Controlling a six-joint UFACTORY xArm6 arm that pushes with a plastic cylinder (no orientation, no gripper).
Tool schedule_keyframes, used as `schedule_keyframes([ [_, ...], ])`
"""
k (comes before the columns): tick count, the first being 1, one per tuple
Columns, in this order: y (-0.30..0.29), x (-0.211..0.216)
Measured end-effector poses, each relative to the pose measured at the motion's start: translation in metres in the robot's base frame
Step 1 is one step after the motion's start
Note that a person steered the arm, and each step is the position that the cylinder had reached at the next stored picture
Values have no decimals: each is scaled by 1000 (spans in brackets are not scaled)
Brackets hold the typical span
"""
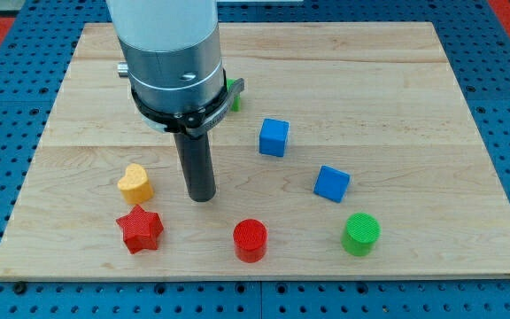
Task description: Move your arm to bottom center
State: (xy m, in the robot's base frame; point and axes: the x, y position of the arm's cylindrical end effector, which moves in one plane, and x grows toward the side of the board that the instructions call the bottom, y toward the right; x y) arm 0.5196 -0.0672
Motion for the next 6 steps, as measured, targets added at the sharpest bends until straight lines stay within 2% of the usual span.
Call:
schedule_keyframes([
  [3,0,3],
  [6,86,14],
])
